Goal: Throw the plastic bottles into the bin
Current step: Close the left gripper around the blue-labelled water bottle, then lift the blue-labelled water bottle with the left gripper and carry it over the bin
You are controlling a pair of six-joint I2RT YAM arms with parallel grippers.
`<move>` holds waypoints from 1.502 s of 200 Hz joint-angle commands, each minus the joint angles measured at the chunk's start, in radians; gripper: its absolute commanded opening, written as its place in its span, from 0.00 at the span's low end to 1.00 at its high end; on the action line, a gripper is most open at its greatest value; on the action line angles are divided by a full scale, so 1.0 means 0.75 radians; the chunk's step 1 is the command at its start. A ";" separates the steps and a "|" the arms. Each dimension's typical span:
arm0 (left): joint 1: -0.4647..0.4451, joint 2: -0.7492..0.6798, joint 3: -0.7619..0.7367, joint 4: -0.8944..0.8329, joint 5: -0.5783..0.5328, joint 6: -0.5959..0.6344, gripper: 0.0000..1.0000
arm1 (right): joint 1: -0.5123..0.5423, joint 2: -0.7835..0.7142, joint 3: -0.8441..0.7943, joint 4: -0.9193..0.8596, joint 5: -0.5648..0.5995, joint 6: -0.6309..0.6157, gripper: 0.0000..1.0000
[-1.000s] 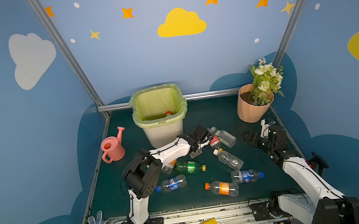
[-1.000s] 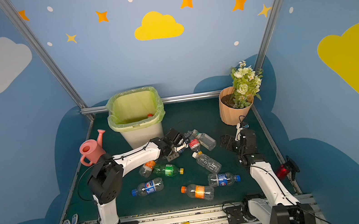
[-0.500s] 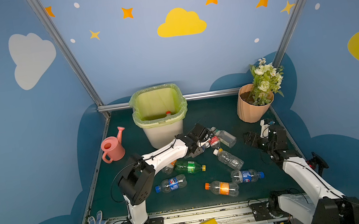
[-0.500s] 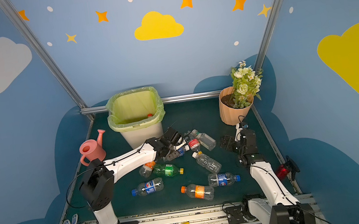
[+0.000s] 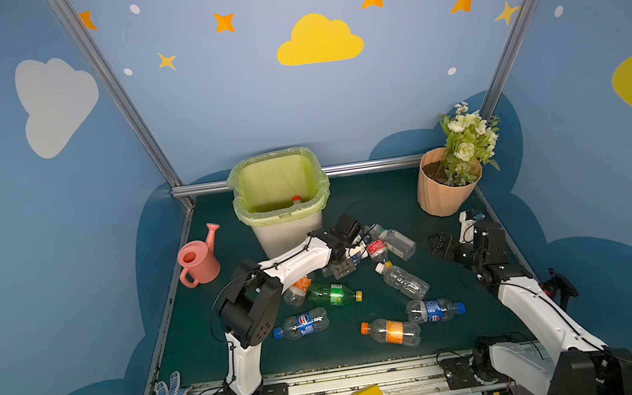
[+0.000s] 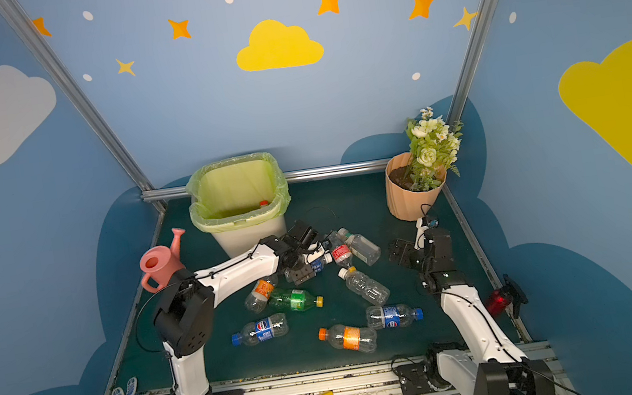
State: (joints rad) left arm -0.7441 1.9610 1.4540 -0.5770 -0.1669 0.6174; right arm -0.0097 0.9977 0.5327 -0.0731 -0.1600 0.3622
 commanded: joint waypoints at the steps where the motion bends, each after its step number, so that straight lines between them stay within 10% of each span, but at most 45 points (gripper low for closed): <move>1: 0.004 0.045 0.052 -0.049 0.057 0.027 0.82 | -0.009 -0.003 0.010 0.005 -0.018 0.007 0.97; 168: 0.027 0.109 0.182 -0.156 0.154 0.026 0.53 | -0.023 -0.009 0.007 0.012 -0.030 0.020 0.97; 300: -0.108 -0.496 0.121 -0.016 0.086 -0.198 0.43 | -0.026 0.076 0.124 -0.029 -0.044 -0.116 0.97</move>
State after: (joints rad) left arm -0.8013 1.7123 1.5593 -0.6773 -0.0704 0.5396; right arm -0.0246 1.0435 0.5789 -0.0872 -0.1745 0.3050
